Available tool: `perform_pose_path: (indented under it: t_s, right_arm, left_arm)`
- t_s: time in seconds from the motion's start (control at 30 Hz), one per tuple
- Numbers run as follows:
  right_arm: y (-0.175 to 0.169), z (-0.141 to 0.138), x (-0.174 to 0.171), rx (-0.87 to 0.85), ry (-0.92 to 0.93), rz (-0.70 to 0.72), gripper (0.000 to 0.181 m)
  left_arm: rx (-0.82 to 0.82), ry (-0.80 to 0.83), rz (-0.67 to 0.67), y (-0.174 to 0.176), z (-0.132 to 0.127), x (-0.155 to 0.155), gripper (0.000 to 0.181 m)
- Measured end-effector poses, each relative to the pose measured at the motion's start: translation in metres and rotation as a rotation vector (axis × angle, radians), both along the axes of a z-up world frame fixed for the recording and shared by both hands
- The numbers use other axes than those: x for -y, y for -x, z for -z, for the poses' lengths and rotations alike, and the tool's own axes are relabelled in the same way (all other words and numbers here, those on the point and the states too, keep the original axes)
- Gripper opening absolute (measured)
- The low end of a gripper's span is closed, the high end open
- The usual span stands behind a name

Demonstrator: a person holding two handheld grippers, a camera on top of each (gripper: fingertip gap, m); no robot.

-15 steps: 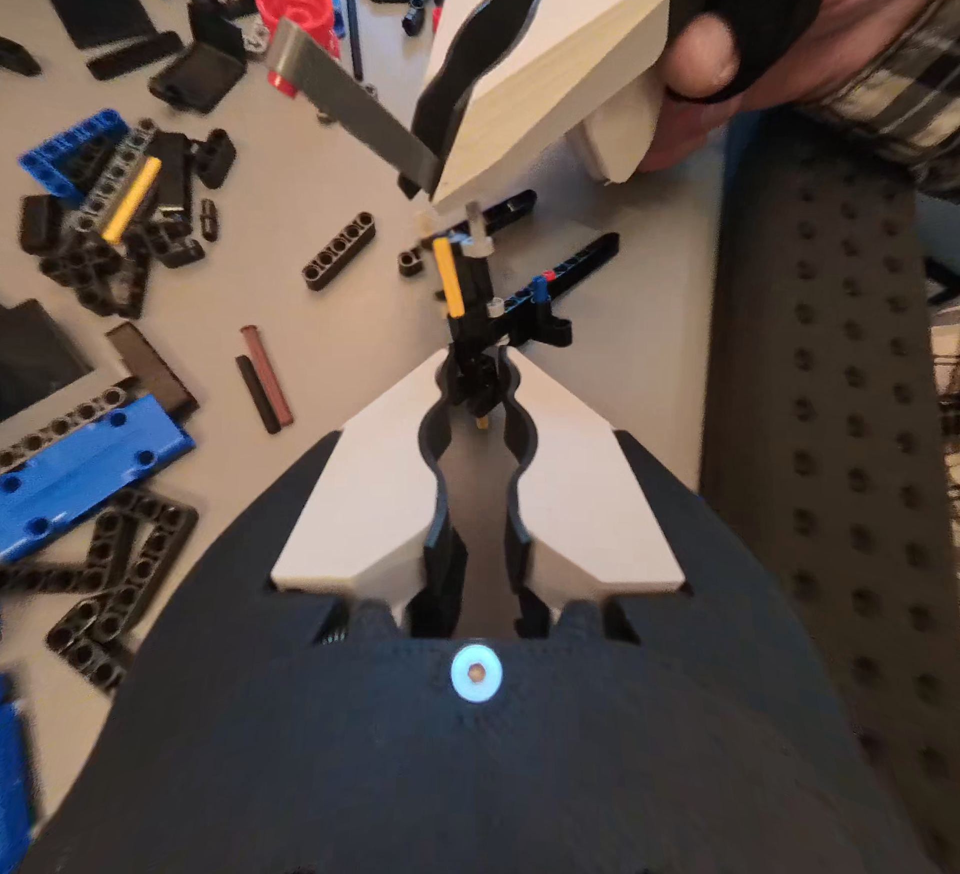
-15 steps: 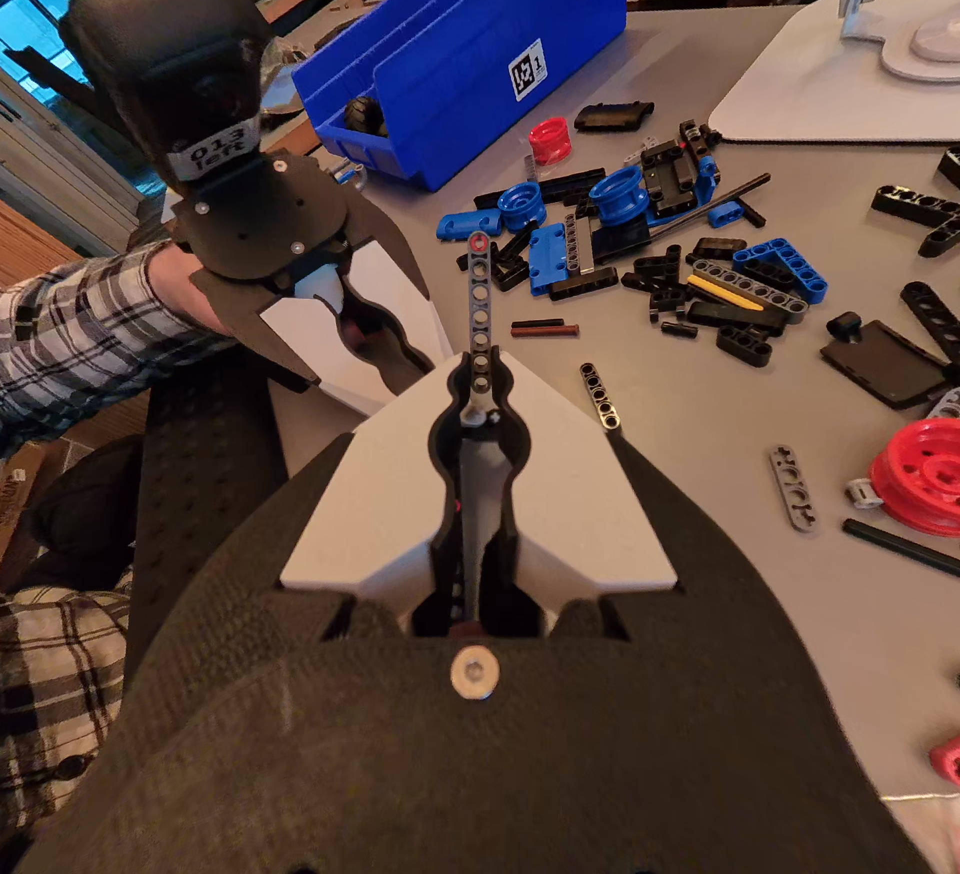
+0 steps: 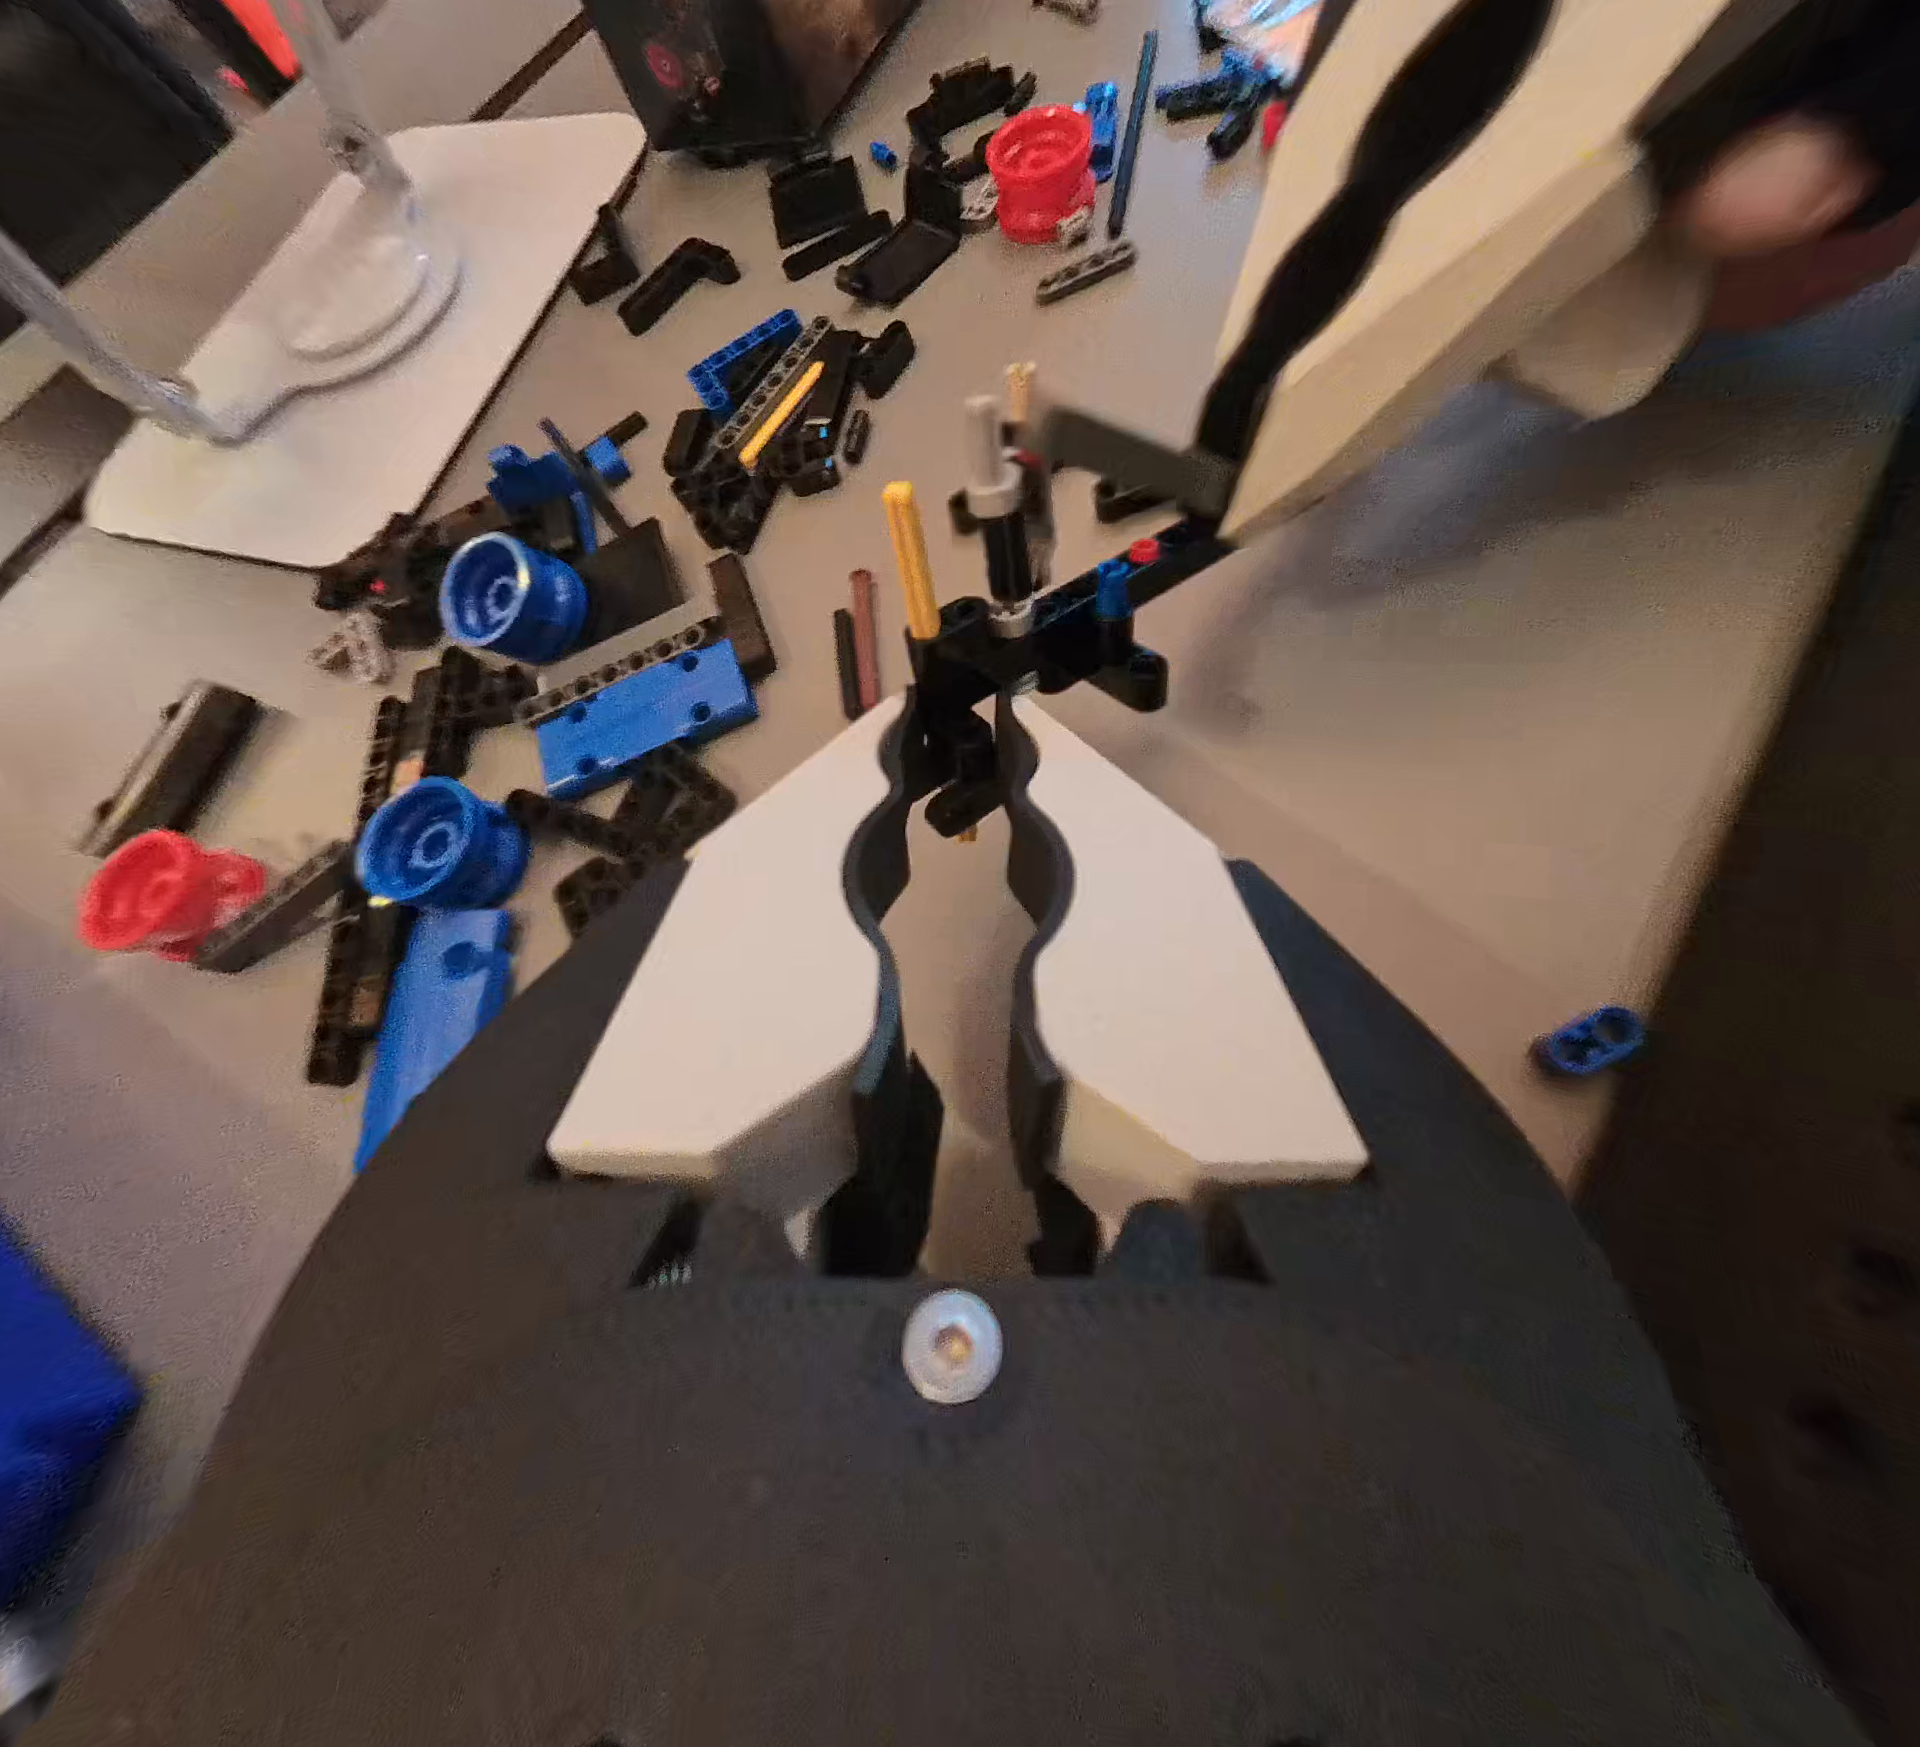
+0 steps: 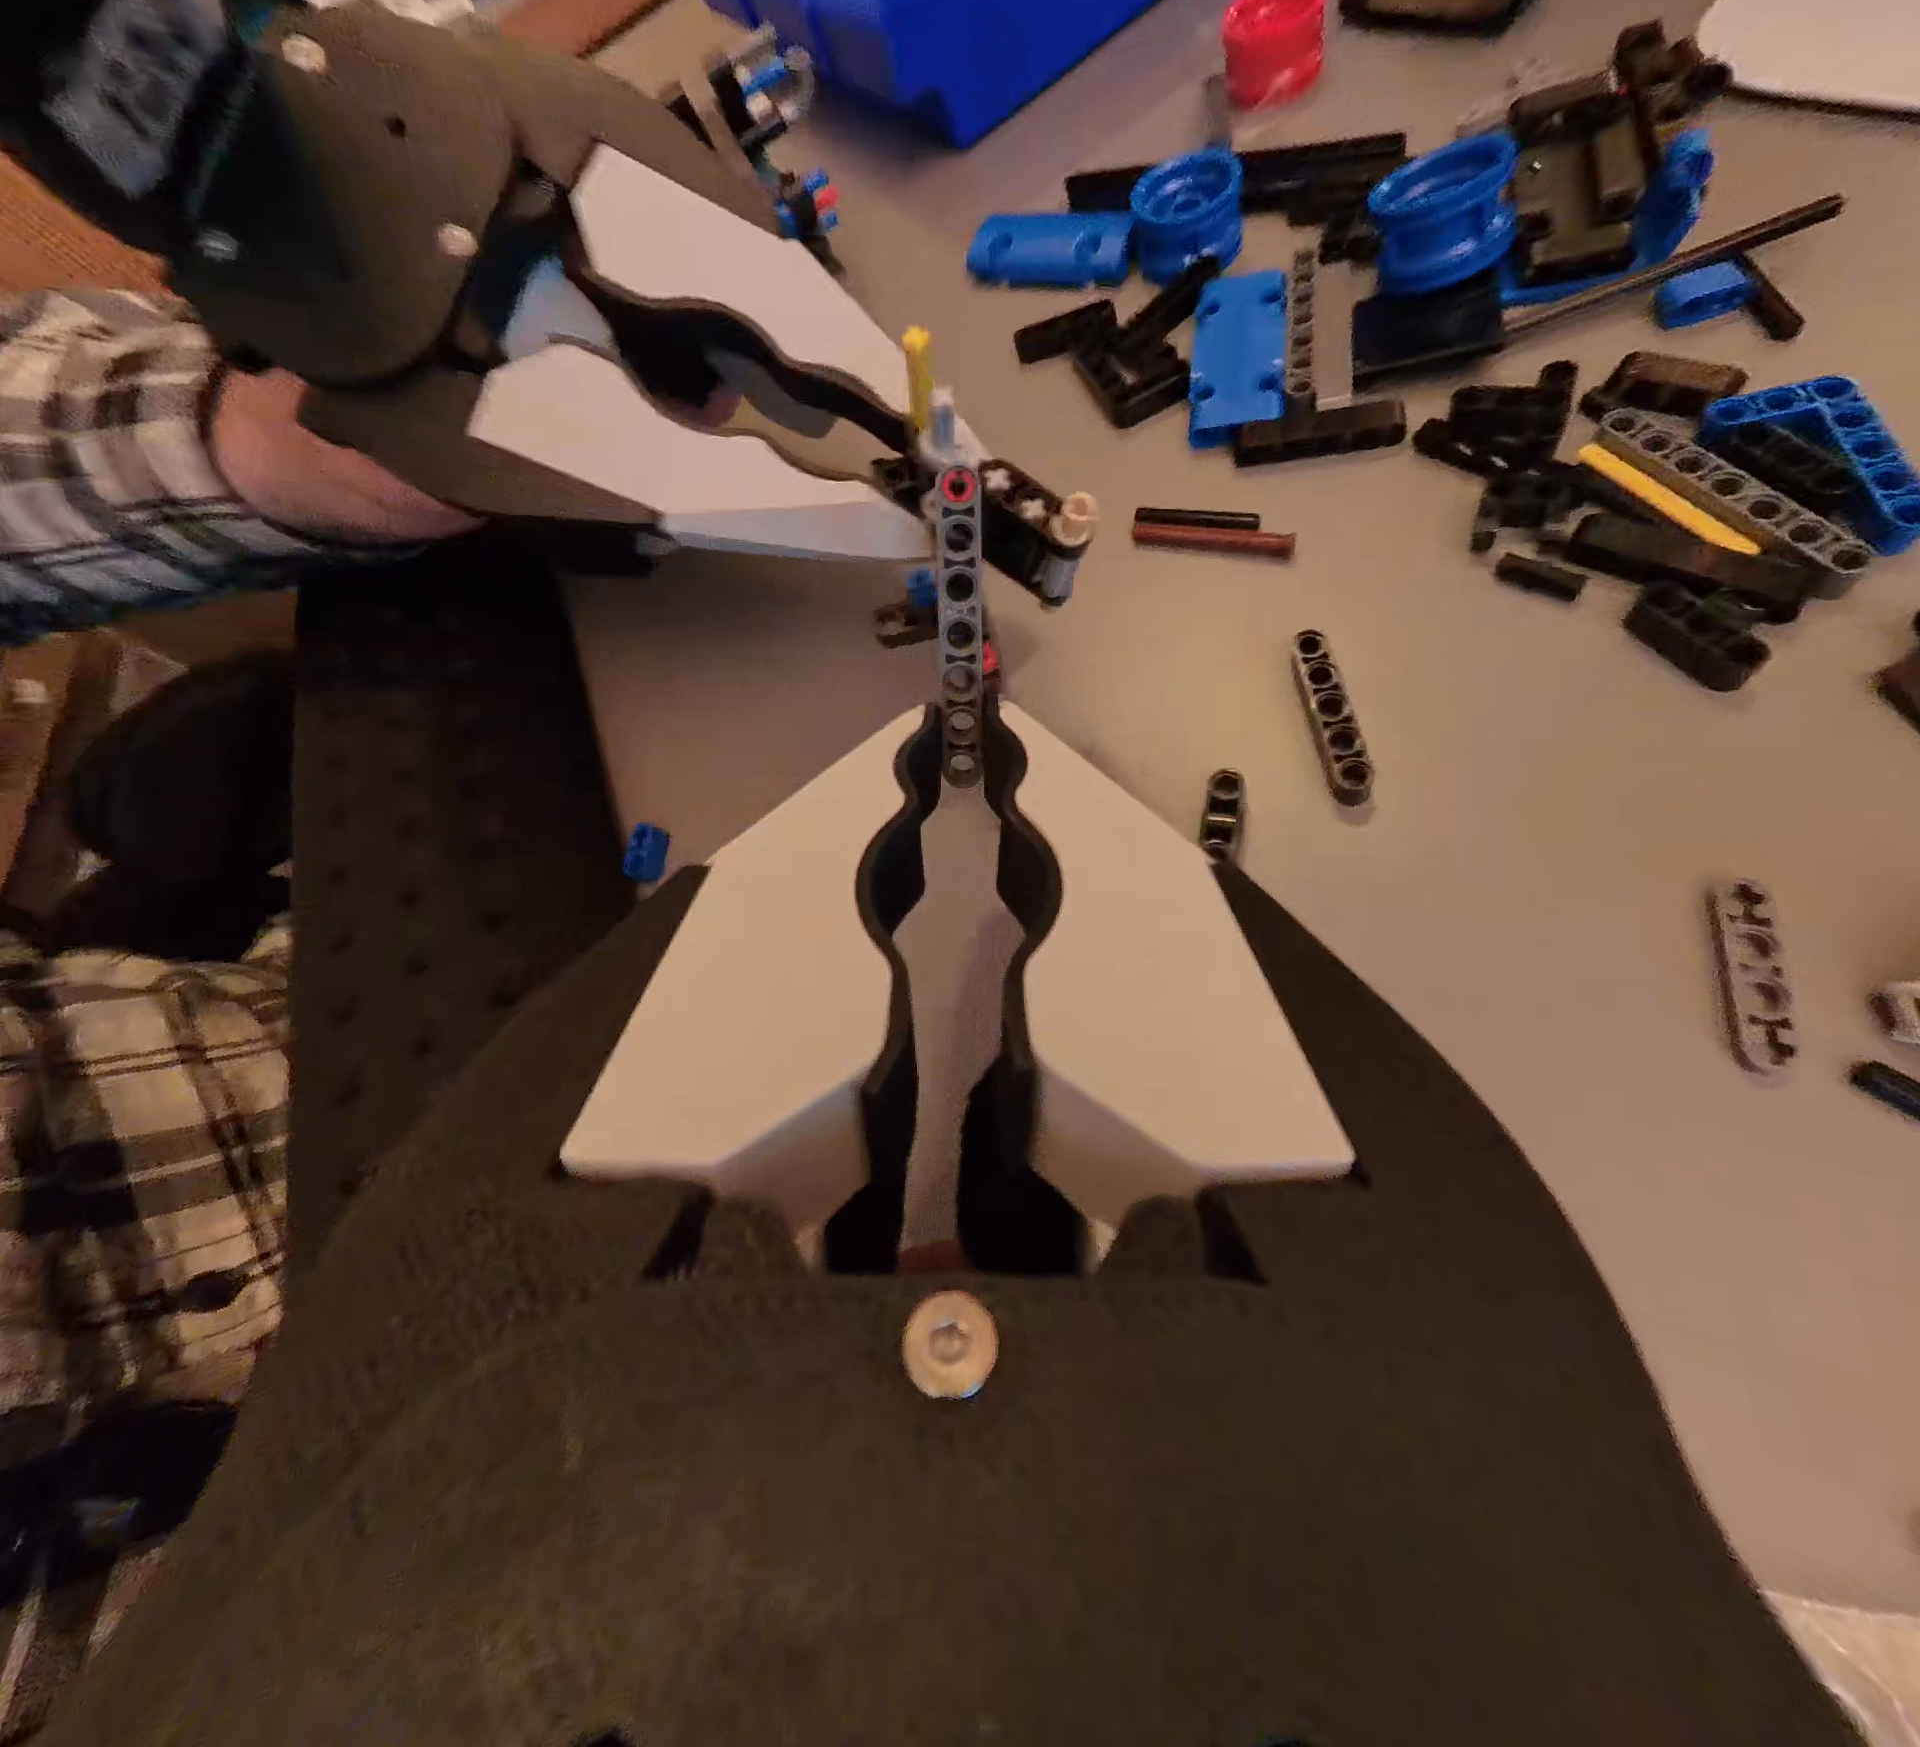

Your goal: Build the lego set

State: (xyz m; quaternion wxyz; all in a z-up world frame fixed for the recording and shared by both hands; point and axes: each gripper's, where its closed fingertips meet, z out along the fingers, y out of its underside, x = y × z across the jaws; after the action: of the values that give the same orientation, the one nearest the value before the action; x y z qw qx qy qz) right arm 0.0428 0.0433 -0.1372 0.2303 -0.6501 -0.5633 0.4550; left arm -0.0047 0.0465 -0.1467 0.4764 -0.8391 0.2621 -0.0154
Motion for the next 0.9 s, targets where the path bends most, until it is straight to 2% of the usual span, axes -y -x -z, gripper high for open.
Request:
perform_pose_path:
  t_s: [0.17,0.33,0.5,0.63,0.73,0.9]
  right_arm:
    - [0.013,0.003,-0.014,0.017,-0.011,0.066,0.006]
    - [0.018,0.017,-0.010,0.063,-0.056,0.038,0.006]
    - [0.021,0.023,-0.002,0.092,-0.115,-0.007,0.006]
    - [0.021,0.024,-0.002,0.097,-0.128,-0.006,0.006]
    - [0.023,0.020,-0.006,0.070,-0.142,0.013,0.006]
    - [0.025,0.002,-0.018,-0.005,-0.153,0.072,0.006]
  left_arm:
    - [-0.031,-0.006,0.110,-0.018,0.006,0.008,0.013]
    - [-0.093,0.032,0.220,-0.036,0.020,0.020,0.022]
    - [-0.018,0.128,0.312,-0.050,0.027,0.030,0.030]
    - [0.057,0.164,0.330,-0.056,0.025,0.032,0.029]
    - [0.129,0.156,0.297,-0.052,0.018,0.027,0.025]
    - [-0.130,0.007,0.179,-0.022,0.012,0.009,0.019]
